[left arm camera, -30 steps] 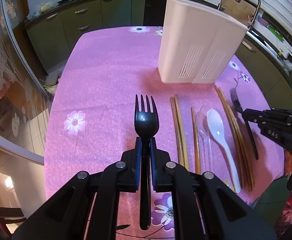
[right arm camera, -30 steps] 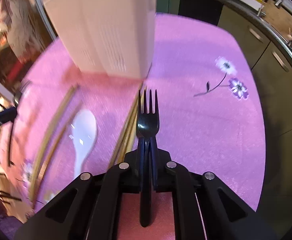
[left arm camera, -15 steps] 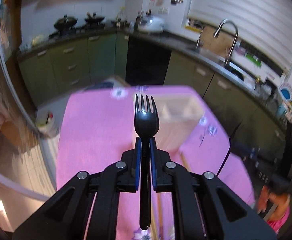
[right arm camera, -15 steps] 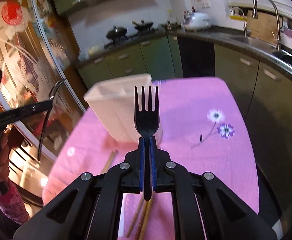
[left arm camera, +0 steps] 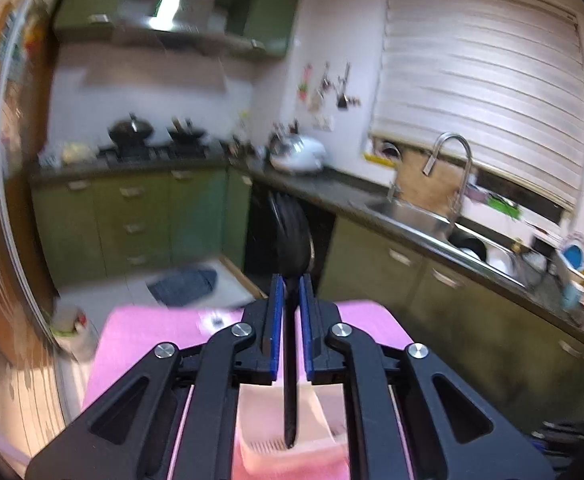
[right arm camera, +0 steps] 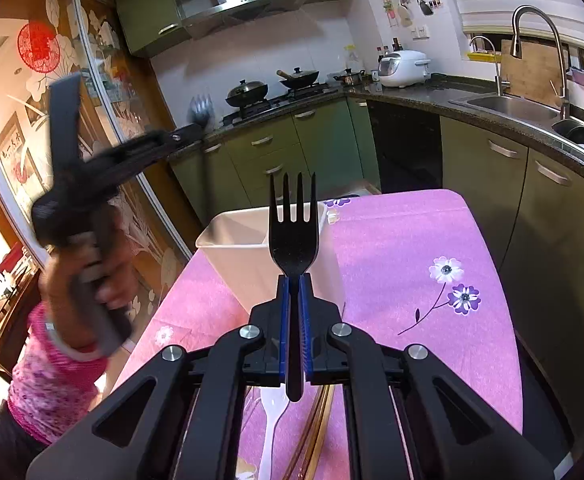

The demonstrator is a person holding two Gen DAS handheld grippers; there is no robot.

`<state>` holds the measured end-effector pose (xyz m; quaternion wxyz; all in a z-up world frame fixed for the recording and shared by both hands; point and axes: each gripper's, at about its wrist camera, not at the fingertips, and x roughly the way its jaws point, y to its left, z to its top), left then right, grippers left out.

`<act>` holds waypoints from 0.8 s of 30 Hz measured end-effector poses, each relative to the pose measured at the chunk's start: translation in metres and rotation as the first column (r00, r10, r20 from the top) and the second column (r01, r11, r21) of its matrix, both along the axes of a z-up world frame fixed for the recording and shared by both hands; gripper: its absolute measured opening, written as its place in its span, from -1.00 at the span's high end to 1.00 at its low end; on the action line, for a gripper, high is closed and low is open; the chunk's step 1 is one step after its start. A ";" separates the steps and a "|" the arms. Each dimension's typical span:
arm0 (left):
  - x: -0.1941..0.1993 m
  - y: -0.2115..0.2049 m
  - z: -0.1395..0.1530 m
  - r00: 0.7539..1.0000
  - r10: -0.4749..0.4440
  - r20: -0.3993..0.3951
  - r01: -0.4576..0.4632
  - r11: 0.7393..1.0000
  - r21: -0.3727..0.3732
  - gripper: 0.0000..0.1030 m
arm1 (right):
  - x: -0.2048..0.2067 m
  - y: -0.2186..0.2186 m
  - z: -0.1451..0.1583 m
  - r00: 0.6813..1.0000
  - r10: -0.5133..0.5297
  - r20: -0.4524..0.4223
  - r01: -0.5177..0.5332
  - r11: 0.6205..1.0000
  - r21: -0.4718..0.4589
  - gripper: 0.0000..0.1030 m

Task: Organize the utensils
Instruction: 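Carry both forks to the white holder while the left tool drops its fork inside, then lower the black fork into the white holder and open the right tool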

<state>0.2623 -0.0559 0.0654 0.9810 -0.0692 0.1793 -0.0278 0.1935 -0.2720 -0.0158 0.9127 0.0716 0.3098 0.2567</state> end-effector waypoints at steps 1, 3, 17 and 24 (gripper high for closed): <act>0.005 -0.001 -0.004 1.000 0.013 0.021 -0.013 1.000 0.003 0.84 | 0.000 0.000 0.000 1.000 0.001 0.004 -0.001 1.000 0.002 0.88; 0.012 -0.003 -0.010 0.999 0.020 0.042 -0.021 1.000 0.004 0.84 | -0.001 0.000 0.002 1.000 0.001 0.012 -0.001 1.000 0.006 0.88; -0.056 0.018 -0.045 0.999 0.041 -0.016 -0.042 0.999 -0.018 0.84 | 0.023 0.020 0.040 0.990 0.000 0.144 -0.012 0.997 0.081 0.88; -0.108 0.027 -0.064 0.995 0.055 -0.082 -0.053 0.998 0.031 0.84 | 0.063 0.052 0.064 0.965 -0.101 0.241 0.082 0.993 0.087 0.88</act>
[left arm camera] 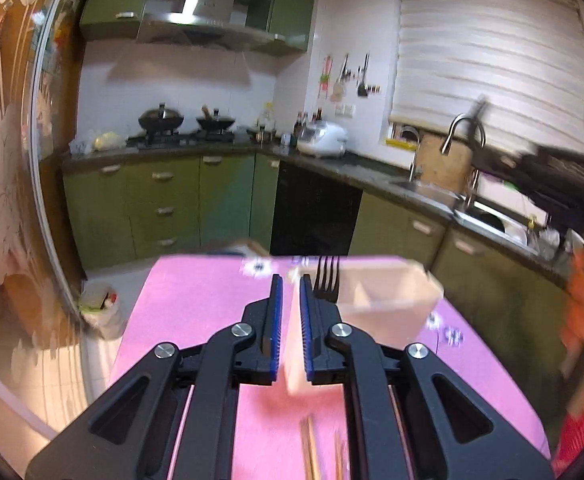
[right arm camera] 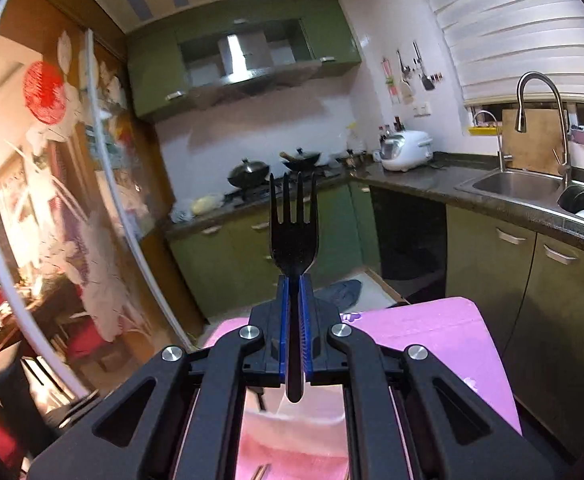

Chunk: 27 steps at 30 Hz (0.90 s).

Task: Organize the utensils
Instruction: 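Lower the black fork into the white holder and open the right tool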

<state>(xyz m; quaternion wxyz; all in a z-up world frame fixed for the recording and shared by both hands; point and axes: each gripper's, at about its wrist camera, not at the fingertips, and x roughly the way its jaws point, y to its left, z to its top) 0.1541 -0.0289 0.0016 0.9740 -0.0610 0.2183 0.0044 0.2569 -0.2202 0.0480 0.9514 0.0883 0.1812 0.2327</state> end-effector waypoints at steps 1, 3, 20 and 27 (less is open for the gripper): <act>-0.002 0.000 -0.003 1.000 -0.001 -0.016 0.001 1.000 -0.001 0.84 | 0.008 0.005 -0.003 1.000 -0.007 -0.012 0.006 1.000 -0.017 0.88; -0.009 0.004 -0.012 0.998 -0.003 -0.061 0.002 1.000 -0.004 0.84 | 0.021 0.018 -0.018 0.999 -0.019 -0.044 0.017 0.998 -0.060 0.88; -0.019 -0.010 -0.062 0.947 -0.043 -0.319 0.046 0.999 0.001 0.66 | -0.015 0.010 -0.083 0.996 -0.047 -0.071 0.036 0.989 -0.147 0.50; -0.008 -0.025 -0.090 0.886 -0.069 -0.458 0.078 0.997 0.001 0.66 | -0.055 -0.017 -0.079 0.997 -0.029 -0.068 0.021 0.993 -0.112 0.38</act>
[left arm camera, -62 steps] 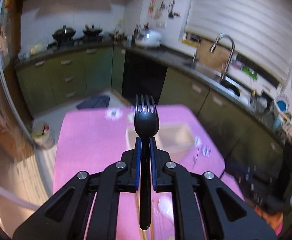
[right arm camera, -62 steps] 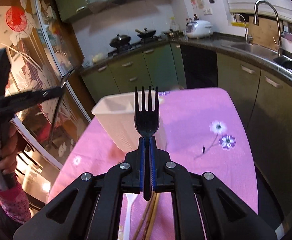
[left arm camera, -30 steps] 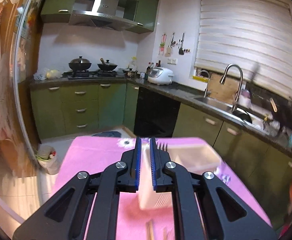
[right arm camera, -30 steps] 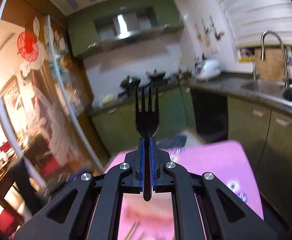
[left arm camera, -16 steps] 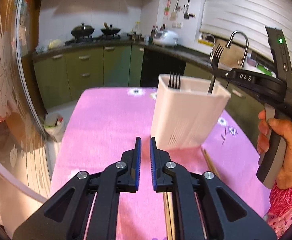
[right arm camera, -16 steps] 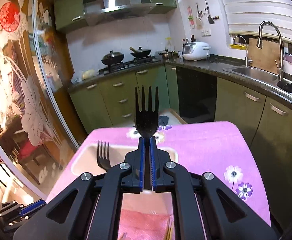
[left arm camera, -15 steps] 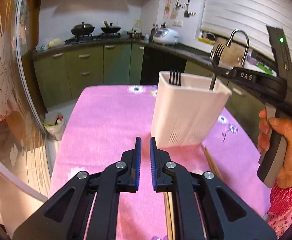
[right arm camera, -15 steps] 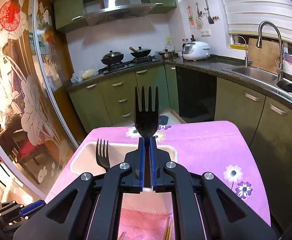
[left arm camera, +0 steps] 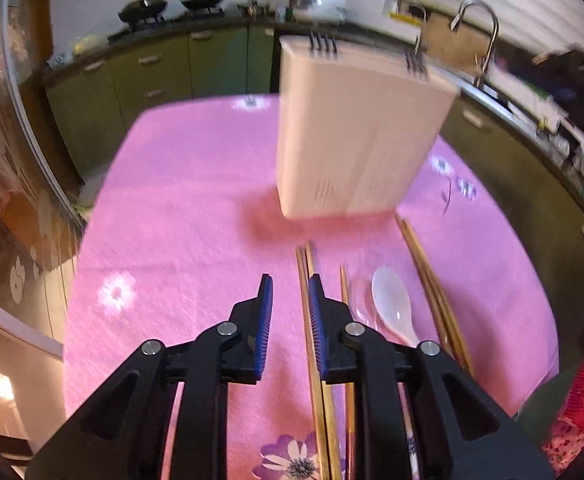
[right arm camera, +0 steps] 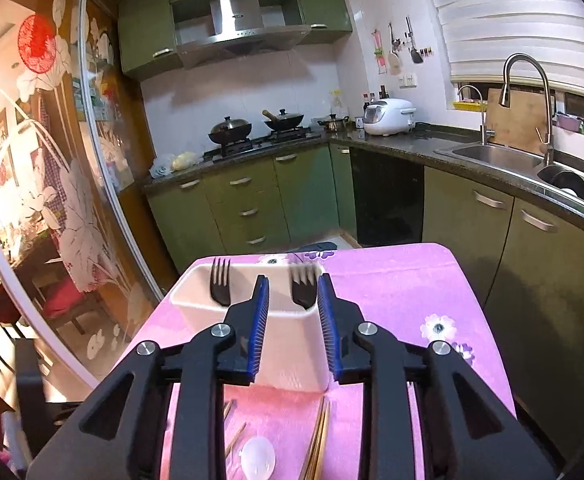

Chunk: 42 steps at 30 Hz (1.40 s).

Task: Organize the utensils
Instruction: 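Lower the black fork into the white holder and open the right tool, then close the left tool on a wooden chopstick while the right tool grasps another chopstick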

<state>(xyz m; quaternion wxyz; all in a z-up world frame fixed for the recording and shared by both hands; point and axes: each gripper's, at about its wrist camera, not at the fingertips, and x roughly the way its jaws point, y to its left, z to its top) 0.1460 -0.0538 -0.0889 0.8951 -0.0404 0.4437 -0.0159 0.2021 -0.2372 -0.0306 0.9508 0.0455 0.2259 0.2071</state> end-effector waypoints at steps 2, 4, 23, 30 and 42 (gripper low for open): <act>0.005 -0.003 -0.012 0.999 -0.006 -0.050 0.007 1.000 0.012 0.65 | -0.013 -0.007 -0.005 1.000 0.007 -0.012 -0.007 1.000 0.000 0.24; 0.011 -0.006 -0.024 0.994 -0.018 -0.104 0.019 1.000 0.008 0.65 | -0.023 -0.013 -0.011 1.000 0.012 -0.026 -0.012 1.000 0.001 0.24; 0.013 -0.005 -0.047 0.982 -0.011 -0.188 0.018 0.999 0.035 0.64 | -0.045 -0.033 -0.061 0.982 0.013 -0.188 -0.017 1.000 -0.018 0.12; 0.015 -0.013 -0.051 0.978 -0.037 -0.207 0.042 0.999 0.018 0.63 | -0.036 -0.025 -0.102 0.954 0.009 -0.298 -0.034 0.996 -0.079 0.10; 0.012 -0.002 -0.051 0.978 -0.001 -0.207 0.018 0.997 0.081 0.61 | -0.021 -0.003 -0.150 0.932 -0.037 -0.361 -0.063 0.963 -0.262 0.11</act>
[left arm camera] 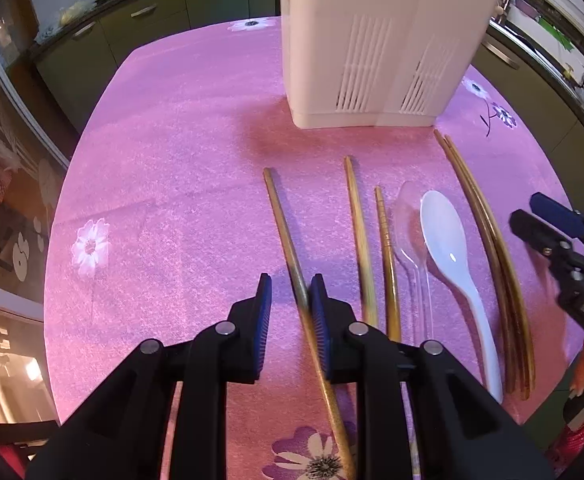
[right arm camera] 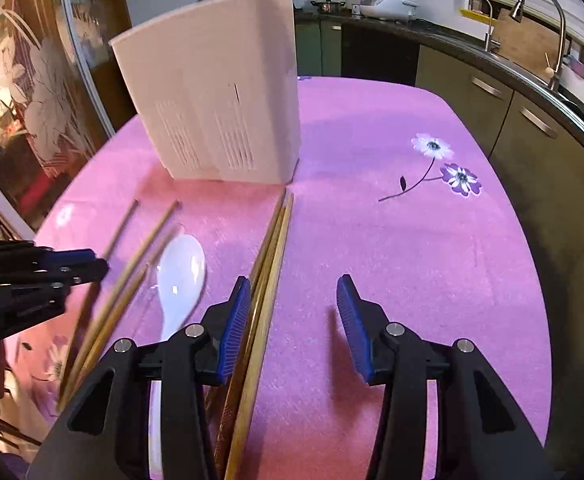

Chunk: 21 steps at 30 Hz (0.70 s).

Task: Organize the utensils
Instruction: 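Close the left tool on a wooden chopstick while the right tool grasps another chopstick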

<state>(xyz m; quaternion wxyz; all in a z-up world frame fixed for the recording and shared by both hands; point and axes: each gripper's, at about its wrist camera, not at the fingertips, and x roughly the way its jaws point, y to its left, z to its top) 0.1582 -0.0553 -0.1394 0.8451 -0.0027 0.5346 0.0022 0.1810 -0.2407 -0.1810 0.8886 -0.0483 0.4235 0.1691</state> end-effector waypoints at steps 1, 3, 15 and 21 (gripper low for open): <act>0.001 -0.001 -0.001 1.000 -0.004 0.002 0.004 1.000 0.001 0.62 | 0.002 0.001 -0.003 1.000 -0.006 -0.001 0.006 1.000 -0.008 0.11; 0.001 -0.003 -0.001 1.000 -0.009 0.004 0.009 1.000 -0.004 0.62 | 0.005 0.002 -0.006 1.000 -0.008 -0.005 0.008 1.000 -0.013 0.11; 0.001 -0.002 0.000 1.000 -0.015 0.011 0.015 1.000 -0.017 0.62 | 0.022 0.019 -0.012 0.999 -0.017 -0.027 0.013 0.992 -0.127 0.21; 0.004 -0.003 0.001 1.000 -0.017 -0.003 0.017 1.000 -0.022 0.62 | 0.040 0.027 -0.012 0.995 0.012 -0.095 -0.023 0.993 -0.113 0.58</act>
